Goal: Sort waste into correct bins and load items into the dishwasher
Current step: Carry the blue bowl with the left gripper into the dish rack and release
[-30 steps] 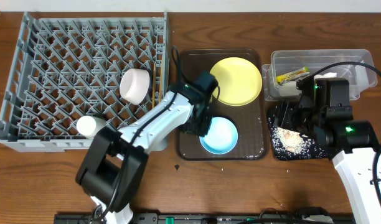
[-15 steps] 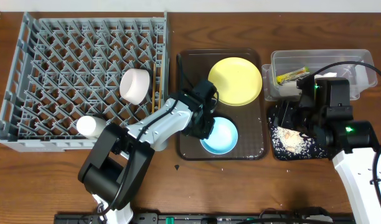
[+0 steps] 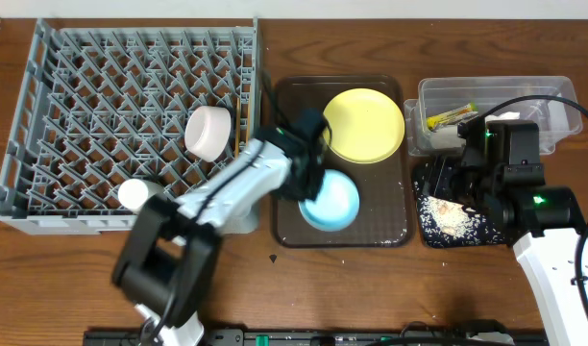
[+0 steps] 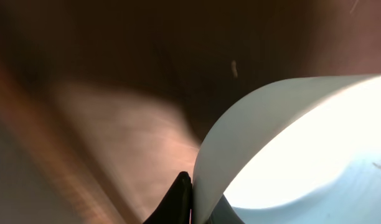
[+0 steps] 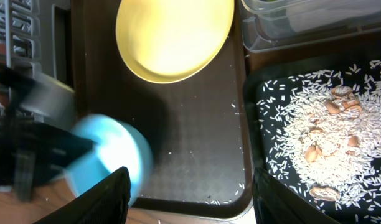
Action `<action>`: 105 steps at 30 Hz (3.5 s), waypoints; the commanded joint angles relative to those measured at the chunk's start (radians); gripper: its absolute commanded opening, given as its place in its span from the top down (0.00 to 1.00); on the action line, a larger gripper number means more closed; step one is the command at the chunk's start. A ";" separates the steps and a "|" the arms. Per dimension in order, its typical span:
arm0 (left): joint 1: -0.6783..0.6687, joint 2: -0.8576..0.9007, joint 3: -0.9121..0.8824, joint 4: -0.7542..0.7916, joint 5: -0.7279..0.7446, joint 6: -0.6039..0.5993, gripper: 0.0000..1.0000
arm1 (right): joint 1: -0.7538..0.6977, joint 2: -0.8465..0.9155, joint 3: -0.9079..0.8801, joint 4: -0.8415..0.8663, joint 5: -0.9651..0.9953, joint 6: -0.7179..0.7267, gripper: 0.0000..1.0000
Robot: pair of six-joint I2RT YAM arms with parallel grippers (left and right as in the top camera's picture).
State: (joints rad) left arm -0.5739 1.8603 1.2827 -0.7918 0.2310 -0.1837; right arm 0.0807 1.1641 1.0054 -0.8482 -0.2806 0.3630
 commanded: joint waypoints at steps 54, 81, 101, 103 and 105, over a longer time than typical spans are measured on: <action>0.560 0.063 0.093 0.198 -1.320 0.351 0.93 | 0.005 0.001 0.014 0.014 0.022 -0.001 0.37; 0.528 0.067 0.093 0.230 -1.464 0.276 0.83 | 0.005 0.001 0.014 0.007 0.022 -0.001 0.37; 0.473 0.067 0.093 0.204 -1.420 0.276 0.67 | 0.005 0.001 0.014 -0.004 0.022 -0.001 0.37; 0.464 0.067 0.093 0.197 -1.420 0.276 0.63 | 0.005 0.001 0.014 0.000 0.022 -0.001 0.37; 0.447 0.063 0.093 0.182 -1.420 0.276 0.63 | 0.005 0.001 0.014 0.000 0.022 -0.001 0.37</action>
State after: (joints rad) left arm -0.1017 1.9114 1.3804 -0.5930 -1.1828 0.1043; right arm 0.0807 1.1641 1.0054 -0.8486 -0.2687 0.3630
